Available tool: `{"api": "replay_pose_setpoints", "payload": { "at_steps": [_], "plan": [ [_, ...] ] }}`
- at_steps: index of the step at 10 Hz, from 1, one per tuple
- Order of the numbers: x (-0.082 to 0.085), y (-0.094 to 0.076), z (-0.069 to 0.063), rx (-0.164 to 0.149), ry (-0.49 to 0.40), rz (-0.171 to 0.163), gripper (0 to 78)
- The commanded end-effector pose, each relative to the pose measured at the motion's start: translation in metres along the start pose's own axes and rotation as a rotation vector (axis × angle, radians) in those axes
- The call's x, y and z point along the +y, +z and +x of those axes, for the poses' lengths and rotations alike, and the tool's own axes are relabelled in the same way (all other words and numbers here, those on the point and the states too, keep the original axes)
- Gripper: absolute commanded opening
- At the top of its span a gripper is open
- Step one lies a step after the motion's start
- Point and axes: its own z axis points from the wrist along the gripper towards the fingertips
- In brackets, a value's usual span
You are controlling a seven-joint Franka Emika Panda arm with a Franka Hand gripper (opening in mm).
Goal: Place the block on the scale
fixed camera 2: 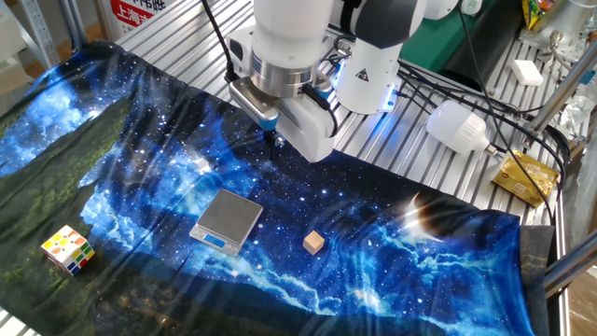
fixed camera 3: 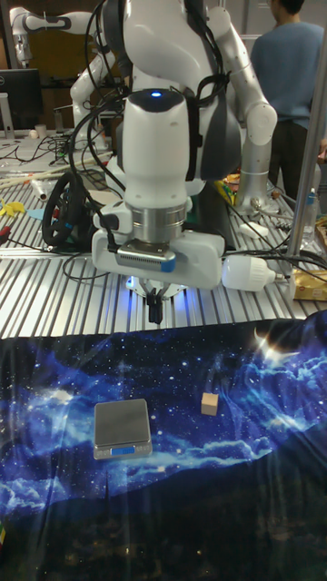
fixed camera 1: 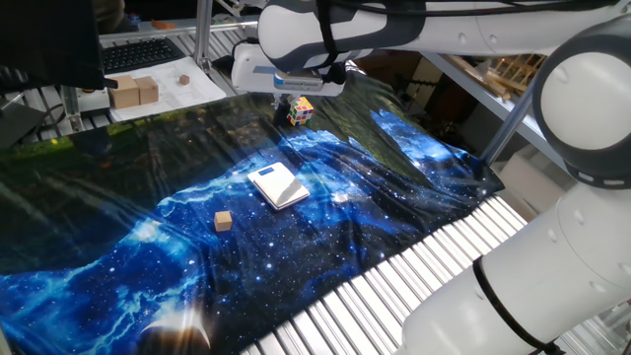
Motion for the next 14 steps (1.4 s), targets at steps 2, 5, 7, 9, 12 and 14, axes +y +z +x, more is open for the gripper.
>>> {"api": "replay_pose_setpoints", "payload": {
  "at_steps": [2,5,7,9,12,14],
  "plan": [
    [0.000,-0.001,-0.001,-0.008,-0.011,0.007,0.0],
    [0.000,-0.001,-0.001,-0.009,-0.005,0.009,0.0],
    [0.000,-0.001,-0.001,-0.005,0.000,0.006,0.0],
    [0.000,-0.001,-0.001,0.001,0.003,0.003,0.0],
    [0.004,-0.004,0.003,0.007,-0.004,0.002,0.0],
    [0.012,-0.008,0.009,0.023,0.005,-0.001,0.0]
  ]
}}
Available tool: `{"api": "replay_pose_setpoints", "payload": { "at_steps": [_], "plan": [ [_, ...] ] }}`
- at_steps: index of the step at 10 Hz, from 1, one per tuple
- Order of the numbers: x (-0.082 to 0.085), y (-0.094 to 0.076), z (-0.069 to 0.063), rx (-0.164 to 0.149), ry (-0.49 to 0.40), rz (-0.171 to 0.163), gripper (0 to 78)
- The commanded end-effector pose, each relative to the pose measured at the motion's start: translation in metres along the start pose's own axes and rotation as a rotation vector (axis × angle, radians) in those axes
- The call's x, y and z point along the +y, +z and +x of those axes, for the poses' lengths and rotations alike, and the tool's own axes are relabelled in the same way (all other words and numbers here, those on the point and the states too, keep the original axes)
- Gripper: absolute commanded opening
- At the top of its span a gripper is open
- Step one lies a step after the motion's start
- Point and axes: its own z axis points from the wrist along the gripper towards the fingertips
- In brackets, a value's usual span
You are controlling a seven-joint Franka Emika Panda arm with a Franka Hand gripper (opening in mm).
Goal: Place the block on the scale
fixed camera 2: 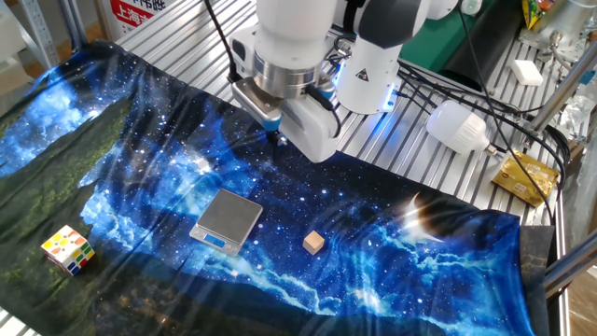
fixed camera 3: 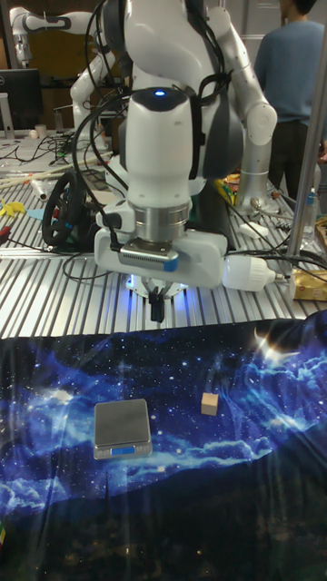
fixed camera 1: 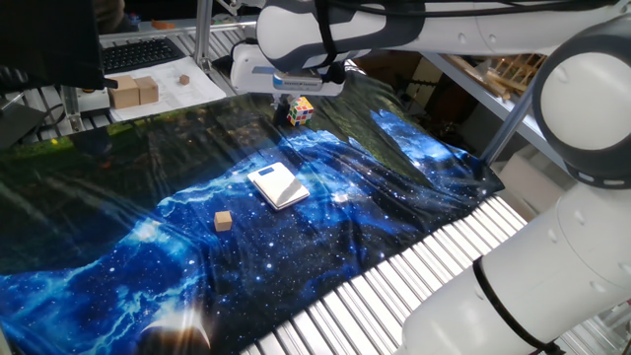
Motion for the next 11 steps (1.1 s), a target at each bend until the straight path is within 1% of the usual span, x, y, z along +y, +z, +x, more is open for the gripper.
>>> {"api": "replay_pose_setpoints", "payload": {
  "at_steps": [1,3,4,5,6,7,9,11],
  "plan": [
    [0.016,-0.010,0.011,0.018,0.018,-0.005,0.0],
    [0.028,-0.018,0.023,0.039,0.048,-0.006,0.0],
    [0.030,-0.019,0.025,0.041,0.053,-0.005,0.0],
    [0.039,-0.023,0.034,0.046,0.070,-0.008,0.0],
    [0.044,-0.025,0.040,0.052,0.082,-0.013,0.0],
    [0.045,-0.025,0.041,0.052,0.086,-0.012,0.0],
    [0.056,-0.026,0.053,0.054,0.113,-0.015,0.0],
    [0.064,-0.021,0.060,0.051,0.128,-0.015,0.0]
  ]
}}
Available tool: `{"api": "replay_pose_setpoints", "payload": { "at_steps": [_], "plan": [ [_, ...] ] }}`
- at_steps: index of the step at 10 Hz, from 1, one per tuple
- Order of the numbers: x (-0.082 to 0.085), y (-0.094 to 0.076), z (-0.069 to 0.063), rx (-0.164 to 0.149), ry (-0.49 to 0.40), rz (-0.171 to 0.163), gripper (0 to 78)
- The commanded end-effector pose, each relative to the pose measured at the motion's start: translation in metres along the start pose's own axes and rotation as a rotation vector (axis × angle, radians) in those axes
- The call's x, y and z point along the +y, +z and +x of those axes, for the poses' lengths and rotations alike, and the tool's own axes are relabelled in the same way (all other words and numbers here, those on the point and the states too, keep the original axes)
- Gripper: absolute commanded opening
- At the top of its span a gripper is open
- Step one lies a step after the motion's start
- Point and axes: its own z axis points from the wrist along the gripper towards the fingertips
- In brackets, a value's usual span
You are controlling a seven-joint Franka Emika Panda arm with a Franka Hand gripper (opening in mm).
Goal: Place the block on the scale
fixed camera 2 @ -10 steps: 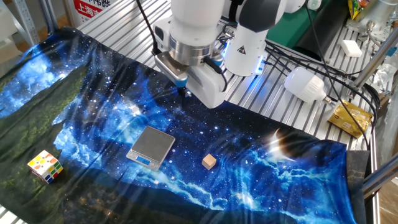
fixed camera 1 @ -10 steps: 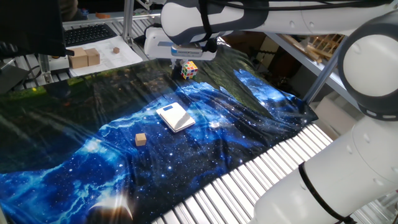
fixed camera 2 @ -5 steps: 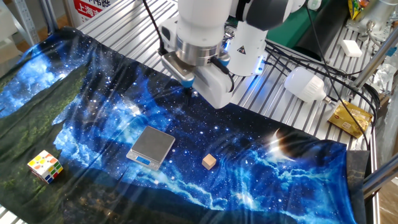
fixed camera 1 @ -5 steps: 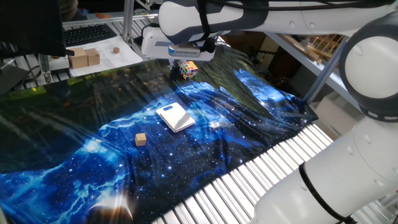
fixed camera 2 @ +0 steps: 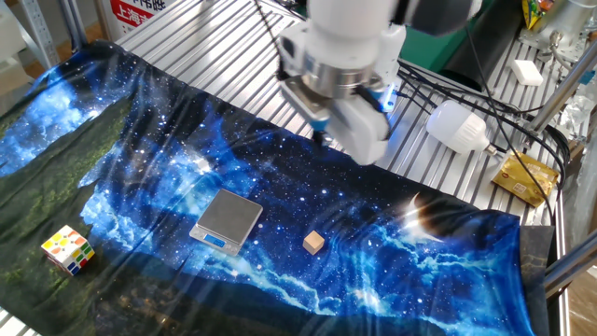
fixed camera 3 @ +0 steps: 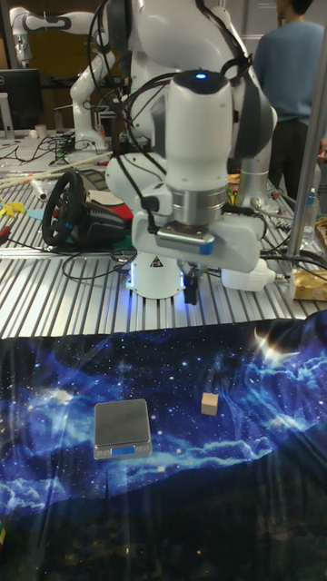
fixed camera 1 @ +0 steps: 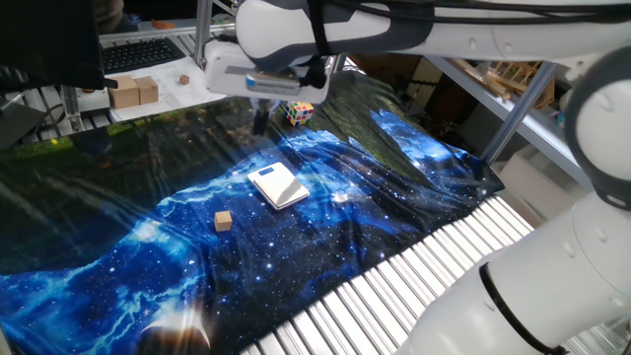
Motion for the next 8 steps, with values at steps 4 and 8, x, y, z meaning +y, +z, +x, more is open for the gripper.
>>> {"api": "replay_pose_setpoints", "payload": {
  "at_steps": [4,8],
  "plan": [
    [0.016,0.023,0.020,-0.005,0.046,-0.012,0.0],
    [0.015,0.033,0.019,-0.006,0.055,-0.016,0.0]
  ]
}}
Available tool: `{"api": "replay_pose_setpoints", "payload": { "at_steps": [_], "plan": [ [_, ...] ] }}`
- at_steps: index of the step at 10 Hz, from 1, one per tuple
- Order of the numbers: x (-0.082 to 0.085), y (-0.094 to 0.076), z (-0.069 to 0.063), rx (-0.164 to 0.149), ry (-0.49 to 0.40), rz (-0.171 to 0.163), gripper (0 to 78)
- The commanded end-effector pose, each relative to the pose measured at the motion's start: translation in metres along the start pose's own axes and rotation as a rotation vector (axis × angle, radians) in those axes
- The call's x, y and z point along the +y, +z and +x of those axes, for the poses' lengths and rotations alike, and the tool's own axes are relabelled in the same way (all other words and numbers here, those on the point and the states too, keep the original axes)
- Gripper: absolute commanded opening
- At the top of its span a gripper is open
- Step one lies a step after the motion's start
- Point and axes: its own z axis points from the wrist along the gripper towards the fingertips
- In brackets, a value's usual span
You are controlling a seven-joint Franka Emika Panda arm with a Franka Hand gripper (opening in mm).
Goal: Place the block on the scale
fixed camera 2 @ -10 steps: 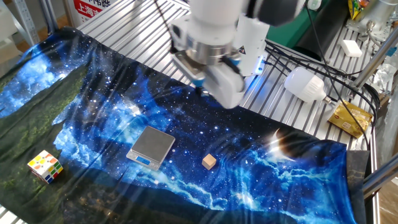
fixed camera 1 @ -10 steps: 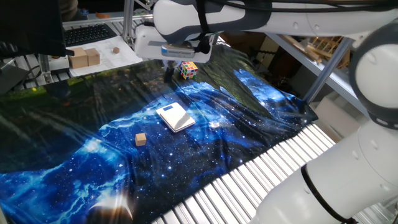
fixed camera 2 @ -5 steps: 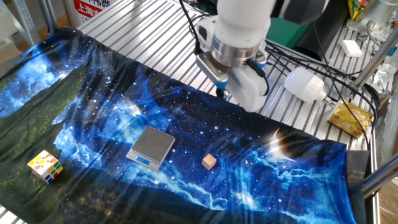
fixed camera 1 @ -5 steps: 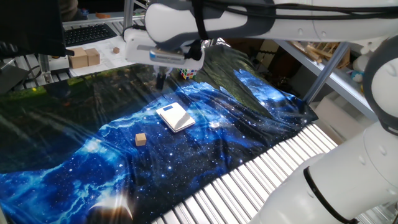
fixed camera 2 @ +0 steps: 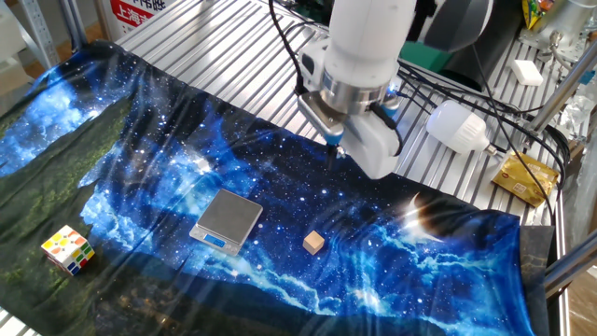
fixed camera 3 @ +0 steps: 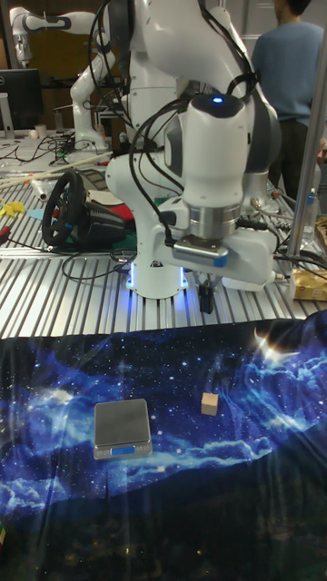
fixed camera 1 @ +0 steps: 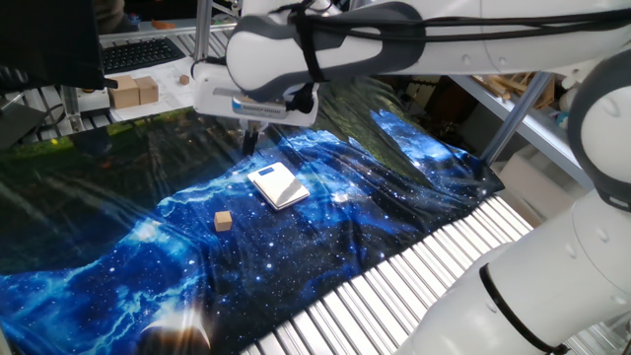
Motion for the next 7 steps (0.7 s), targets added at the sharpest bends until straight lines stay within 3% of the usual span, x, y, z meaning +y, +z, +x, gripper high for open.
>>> {"api": "replay_pose_setpoints", "payload": {
  "at_steps": [1,4,7],
  "plan": [
    [0.0007,-0.0015,0.0001,-0.003,-0.005,-0.002,0.0],
    [0.0007,-0.0016,0.0000,-0.020,-0.015,0.002,0.0],
    [0.0007,-0.0016,0.0000,-0.002,0.003,0.005,0.0]
  ]
}}
